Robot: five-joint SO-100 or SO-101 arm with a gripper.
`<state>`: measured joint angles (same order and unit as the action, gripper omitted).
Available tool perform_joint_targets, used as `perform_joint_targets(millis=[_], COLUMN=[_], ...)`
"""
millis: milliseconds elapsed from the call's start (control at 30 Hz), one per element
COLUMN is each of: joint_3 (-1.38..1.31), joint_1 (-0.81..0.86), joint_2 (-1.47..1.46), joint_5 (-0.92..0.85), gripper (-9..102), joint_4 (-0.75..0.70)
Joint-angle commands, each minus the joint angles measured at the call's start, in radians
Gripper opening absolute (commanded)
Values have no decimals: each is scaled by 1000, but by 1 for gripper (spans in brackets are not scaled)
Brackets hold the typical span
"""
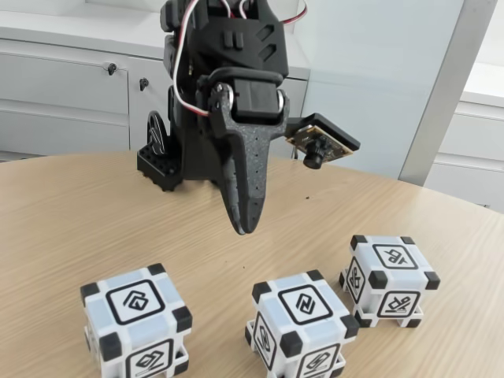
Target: Stack cubes from left to right.
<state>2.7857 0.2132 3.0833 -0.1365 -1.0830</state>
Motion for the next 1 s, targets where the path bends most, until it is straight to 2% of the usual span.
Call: perform_joint_targets(millis=[0, 467, 633, 800, 967], joint_3=[-17, -17, -28, -98, -259], joint_1=[8, 8, 11, -2, 3], joint_2=[8, 8, 8, -8, -14], joint_5=[229, 230, 173, 100, 192], gripper=[0, 0, 0, 7, 11], joint_4=[3, 3, 3, 3, 2])
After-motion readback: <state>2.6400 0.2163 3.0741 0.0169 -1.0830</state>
